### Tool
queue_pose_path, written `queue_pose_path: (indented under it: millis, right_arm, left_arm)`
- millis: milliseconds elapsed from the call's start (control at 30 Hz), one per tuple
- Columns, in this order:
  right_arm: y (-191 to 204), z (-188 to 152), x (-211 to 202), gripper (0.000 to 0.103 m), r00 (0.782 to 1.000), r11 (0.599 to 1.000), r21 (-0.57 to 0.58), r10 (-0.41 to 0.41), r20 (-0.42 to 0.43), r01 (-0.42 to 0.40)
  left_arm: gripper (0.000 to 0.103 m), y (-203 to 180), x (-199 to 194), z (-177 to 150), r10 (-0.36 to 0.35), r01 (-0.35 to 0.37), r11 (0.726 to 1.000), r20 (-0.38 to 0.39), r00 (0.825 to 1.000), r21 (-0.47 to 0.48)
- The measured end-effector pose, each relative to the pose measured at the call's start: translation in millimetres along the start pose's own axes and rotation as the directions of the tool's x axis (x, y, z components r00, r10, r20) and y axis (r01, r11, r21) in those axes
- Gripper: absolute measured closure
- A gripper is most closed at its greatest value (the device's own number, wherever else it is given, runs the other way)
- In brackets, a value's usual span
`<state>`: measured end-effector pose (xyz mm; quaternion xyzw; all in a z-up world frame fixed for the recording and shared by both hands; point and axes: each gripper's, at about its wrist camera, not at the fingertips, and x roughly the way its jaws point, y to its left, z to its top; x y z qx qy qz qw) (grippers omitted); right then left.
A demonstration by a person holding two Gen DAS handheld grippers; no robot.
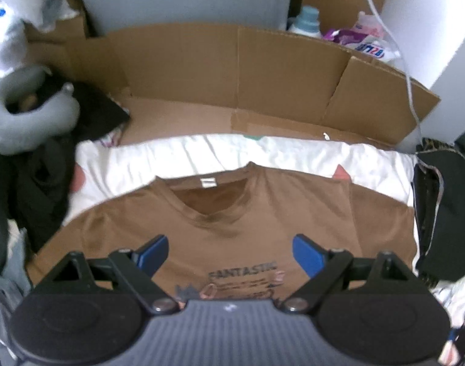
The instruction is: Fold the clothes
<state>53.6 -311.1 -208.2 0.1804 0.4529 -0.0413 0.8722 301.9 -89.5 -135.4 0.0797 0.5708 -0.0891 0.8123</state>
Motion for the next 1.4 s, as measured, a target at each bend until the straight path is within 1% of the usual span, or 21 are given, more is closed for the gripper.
queue_pose_path:
  millis: [167, 233, 300, 400, 500, 600, 667, 800, 833, 867, 1000, 1067, 1167, 1233, 1300, 1333, 1367, 1400]
  right_arm:
    - [-25, 1, 13, 0.028, 0.999, 0.997, 0.080, -0.005, 0.032, 0.002]
    - [-32, 2, 18, 0.028, 0.999, 0.997, 0.077, 0.005, 0.052, -0.009]
    - [-38, 2, 23, 0.028, 0.997, 0.997, 0.073, -0.002, 0.074, -0.003]
    - [-50, -3, 32, 0.028, 0.994, 0.995, 0.103, -0.003, 0.106, -0.008]
    - [-63, -9, 41, 0.028, 0.992, 0.990, 0.139, 0.000, 0.127, -0.018]
    - [-73, -12, 46, 0.028, 0.988, 0.988, 0.153, -0.006, 0.157, -0.018]
    - [-80, -13, 50, 0.028, 0.988, 0.985, 0.171, 0.000, 0.155, -0.027]
    - [-89, -16, 53, 0.028, 0.989, 0.984, 0.179, -0.009, 0.149, -0.018]
    - [-92, -16, 53, 0.028, 0.988, 0.984, 0.180, -0.015, 0.153, -0.013]
    - [-95, -17, 52, 0.028, 0.987, 0.983, 0.182, -0.021, 0.157, -0.008]
    - [-115, -25, 53, 0.028, 0.986, 0.970, 0.241, -0.037, 0.164, -0.003]
    - [-124, -30, 55, 0.028, 0.986, 0.963, 0.270, -0.048, 0.162, 0.003]
    - [-139, -39, 58, 0.028, 0.985, 0.950, 0.313, -0.064, 0.157, 0.012]
    - [-148, -45, 60, 0.028, 0.985, 0.940, 0.341, -0.075, 0.154, 0.018]
    - [-153, -50, 63, 0.028, 0.985, 0.934, 0.356, -0.082, 0.153, 0.023]
    - [-154, -52, 65, 0.028, 0.985, 0.932, 0.363, -0.084, 0.153, 0.023]
    - [-156, -54, 67, 0.028, 0.984, 0.930, 0.368, -0.086, 0.155, 0.024]
    - [-156, -55, 70, 0.028, 0.984, 0.927, 0.375, -0.090, 0.154, 0.026]
  left_arm:
    - [0.013, -30, 30, -2, -0.022, 0.022, 1.000, -0.031, 0.999, -0.006]
    - [0.013, -42, 45, -3, -0.036, 0.036, 0.999, -0.058, 0.998, -0.007]
    - [0.013, -52, 57, 0, -0.033, 0.033, 0.999, -0.077, 0.996, -0.005]
    - [0.013, -66, 68, 5, -0.027, 0.027, 1.000, -0.084, 0.996, -0.004]
    - [0.013, -78, 80, 5, -0.024, 0.025, 1.000, -0.080, 0.996, 0.017]
    - [0.013, -91, 90, -6, -0.044, 0.048, 0.997, -0.074, 0.996, 0.055]
    - [0.013, -100, 96, -13, -0.058, 0.063, 0.995, -0.070, 0.996, 0.080]
    - [0.015, -117, 110, -28, -0.085, 0.093, 0.987, -0.064, 0.994, 0.131]
    - [0.017, -121, 113, -31, -0.092, 0.100, 0.985, -0.062, 0.994, 0.144]
    - [0.022, -126, 116, -35, -0.099, 0.107, 0.982, -0.061, 0.993, 0.156]
    - [0.022, -143, 130, -50, -0.127, 0.136, 0.969, -0.057, 0.990, 0.207]
    - [0.022, -151, 131, -55, -0.158, 0.166, 0.960, -0.052, 0.986, 0.228]
    - [0.022, -157, 131, -65, -0.227, 0.230, 0.950, -0.039, 0.973, 0.211]
    - [0.022, -157, 132, -74, -0.241, 0.242, 0.954, -0.026, 0.970, 0.180]
    - [0.030, -158, 135, -82, -0.259, 0.261, 0.952, -0.036, 0.965, 0.162]
    - [0.040, -160, 137, -86, -0.271, 0.274, 0.949, -0.045, 0.962, 0.156]
    - [0.044, -161, 140, -88, -0.278, 0.283, 0.946, -0.056, 0.959, 0.157]
    - [0.050, -163, 142, -89, -0.279, 0.286, 0.945, -0.062, 0.958, 0.161]
